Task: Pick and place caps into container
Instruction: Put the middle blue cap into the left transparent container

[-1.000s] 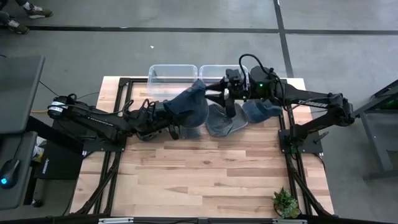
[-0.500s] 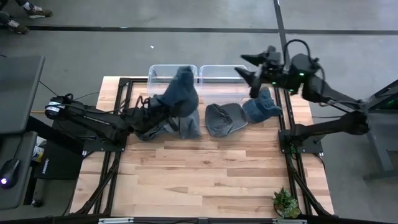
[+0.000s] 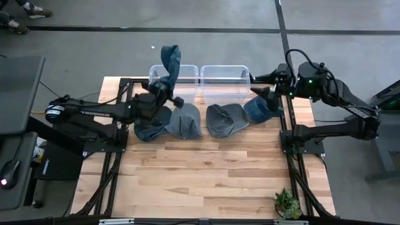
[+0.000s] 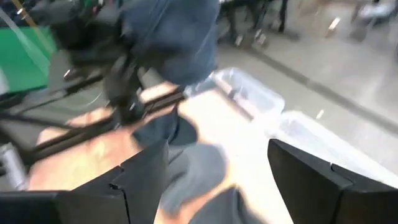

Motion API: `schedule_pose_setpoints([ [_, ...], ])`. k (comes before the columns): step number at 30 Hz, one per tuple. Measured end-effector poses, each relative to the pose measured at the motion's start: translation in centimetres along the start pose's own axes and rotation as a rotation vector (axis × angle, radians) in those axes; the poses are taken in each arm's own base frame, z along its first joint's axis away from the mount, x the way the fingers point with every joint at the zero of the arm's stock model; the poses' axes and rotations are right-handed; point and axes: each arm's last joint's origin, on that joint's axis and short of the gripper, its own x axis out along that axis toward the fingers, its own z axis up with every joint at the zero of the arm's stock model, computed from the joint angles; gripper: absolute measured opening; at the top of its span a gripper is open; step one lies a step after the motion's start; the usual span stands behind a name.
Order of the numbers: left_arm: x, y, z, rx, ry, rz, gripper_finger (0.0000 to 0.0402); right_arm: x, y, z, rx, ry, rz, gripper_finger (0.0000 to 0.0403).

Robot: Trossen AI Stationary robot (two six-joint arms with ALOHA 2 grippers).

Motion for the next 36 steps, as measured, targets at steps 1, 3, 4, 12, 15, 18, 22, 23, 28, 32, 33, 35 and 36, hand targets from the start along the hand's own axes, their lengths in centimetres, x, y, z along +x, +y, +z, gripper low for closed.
schedule_pose_setpoints([
  [1,0.6,0.2,-0.1,-0.001,0.004,0.002,0.0,0.0,0.0,-0.2,0.007,0.025,0.013,0.027],
  [3,1.9,0.6,-0.6,-0.004,0.03,-0.005,0.0,0.1,0.0,-0.5,0.008,0.055,0.033,0.027],
  [4,2.5,0.7,-1.1,0.0,0.05,-0.015,0.0,0.0,0.0,-0.5,0.008,0.059,0.035,0.027],
  [12,7.0,0.6,-4.3,0.024,0.144,0.013,0.0,0.0,0.0,-0.5,0.008,0.053,0.031,0.027],
  [15,8.4,0.1,-5.8,0.048,0.174,0.029,0.0,0.0,0.0,-0.5,0.008,0.053,0.031,0.027],
  [18,9.5,-0.4,-7.2,0.047,0.2,0.002,0.0,0.0,0.0,-0.5,0.008,0.053,0.031,0.027],
  [22,10.8,-1.2,-8.5,0.007,0.188,-0.017,0.0,0.0,0.0,-0.5,0.021,0.053,0.03,0.027],
  [23,10.9,-1.4,-8.6,-0.004,0.177,-0.017,0.0,0.0,0.0,-0.5,0.022,0.053,0.03,0.027],
  [28,11.7,-1.9,-9.4,-0.009,0.155,0.004,0.0,0.0,0.0,-0.5,0.022,0.053,0.032,0.027],
  [32,12.1,-2.5,-10.8,0.012,0.183,-0.01,0.0,0.0,0.0,-0.5,0.019,0.053,0.032,0.027],
  [33,12.2,-2.6,-11.0,0.015,0.187,-0.011,0.0,0.0,0.0,-0.5,0.019,0.053,0.032,0.027],
  [35,12.4,-2.8,-11.5,0.024,0.199,-0.013,0.0,0.0,0.0,-0.5,0.019,0.053,0.032,0.027],
  [36,12.4,-2.8,-11.8,0.029,0.204,-0.013,0.0,0.0,0.0,-0.5,0.019,0.053,0.032,0.027],
])
